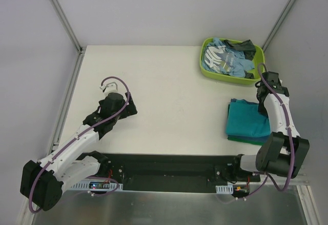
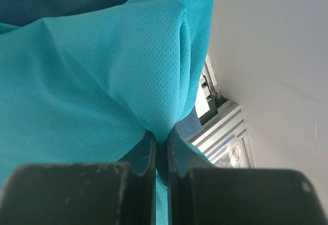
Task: Fold and stack the t-shirts
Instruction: Put the neatly folded tshirt into the corner of the board with the right arm
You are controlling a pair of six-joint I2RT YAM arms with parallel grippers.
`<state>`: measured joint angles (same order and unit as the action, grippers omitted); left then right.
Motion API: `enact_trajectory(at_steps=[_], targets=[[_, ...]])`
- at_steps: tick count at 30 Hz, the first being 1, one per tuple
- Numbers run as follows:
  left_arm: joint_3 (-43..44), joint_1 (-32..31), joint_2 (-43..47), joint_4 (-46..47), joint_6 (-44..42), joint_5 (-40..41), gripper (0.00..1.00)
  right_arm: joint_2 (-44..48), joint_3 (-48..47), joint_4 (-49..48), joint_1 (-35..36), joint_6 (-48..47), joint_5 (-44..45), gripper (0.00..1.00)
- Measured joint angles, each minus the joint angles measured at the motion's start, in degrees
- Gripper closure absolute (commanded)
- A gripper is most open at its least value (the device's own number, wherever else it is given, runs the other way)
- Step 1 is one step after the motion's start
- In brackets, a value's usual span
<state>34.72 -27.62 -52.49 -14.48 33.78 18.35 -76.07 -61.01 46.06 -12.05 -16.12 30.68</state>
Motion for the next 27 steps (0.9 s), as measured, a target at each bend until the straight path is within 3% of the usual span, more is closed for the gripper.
enact_trajectory(at_steps=[3,5,7,18,22,27], targets=[[0.0,0.0,0.0,-0.02,0.0,0.0,0.01,-0.94,0.0,0.04,-1.16,1.14,0.02,0.7],[0.0,0.0,0.0,0.0,0.0,0.0,0.01,-1.81,0.0,0.11,-1.64,2.19,0.24,0.25],[0.0,0.0,0.0,0.0,0.0,0.0,0.01,-2.67,-0.02,0.31,-1.92,3.41,0.81,0.03],[-0.04,0.0,0.44,0.0,0.02,-0.02,0.01,0.15,-1.4,0.74,-2.67,6.6,0.57,0.04],[-0.07,0.0,0.81,0.0,0.02,-0.15,0.01,9.16,-1.36,-2.01,-2.75,6.75,-9.55,0.04],[-0.07,0.28,0.85,-0.02,0.02,-1.68,0.01,21.27,1.22,-9.49,-1.31,8.55,-30.56,0.04]])
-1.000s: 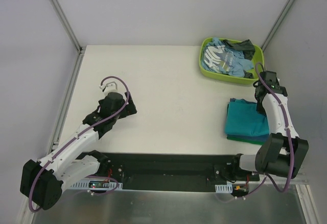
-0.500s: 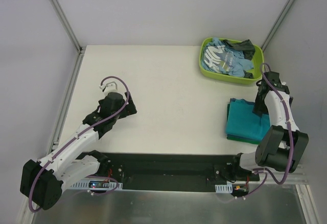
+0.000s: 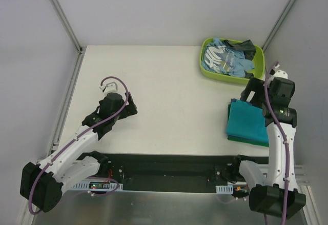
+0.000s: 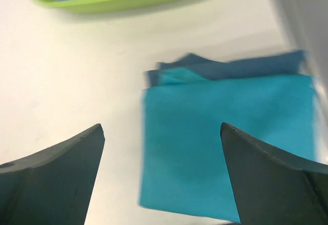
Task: Fold and stack the t-shirts
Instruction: Put the neatly folded tshirt into the corner of the board with the right arm
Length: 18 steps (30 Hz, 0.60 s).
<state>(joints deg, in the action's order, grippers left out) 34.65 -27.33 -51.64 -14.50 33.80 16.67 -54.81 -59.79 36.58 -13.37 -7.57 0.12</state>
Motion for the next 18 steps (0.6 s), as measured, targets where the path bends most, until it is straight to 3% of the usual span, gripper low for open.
enact_trajectory(at_steps=[10,18], targets=[[0.0,0.07,5.49,-1.64,0.0,-4.52,0.01,6.54,20.87,-17.75,22.8,5.25,-17.05,0.04],[-1.6,0.07,16.04,-5.03,0.17,-5.25,0.01,6.49,29.18,-31.74,29.27,11.21,-23.69,0.04]])
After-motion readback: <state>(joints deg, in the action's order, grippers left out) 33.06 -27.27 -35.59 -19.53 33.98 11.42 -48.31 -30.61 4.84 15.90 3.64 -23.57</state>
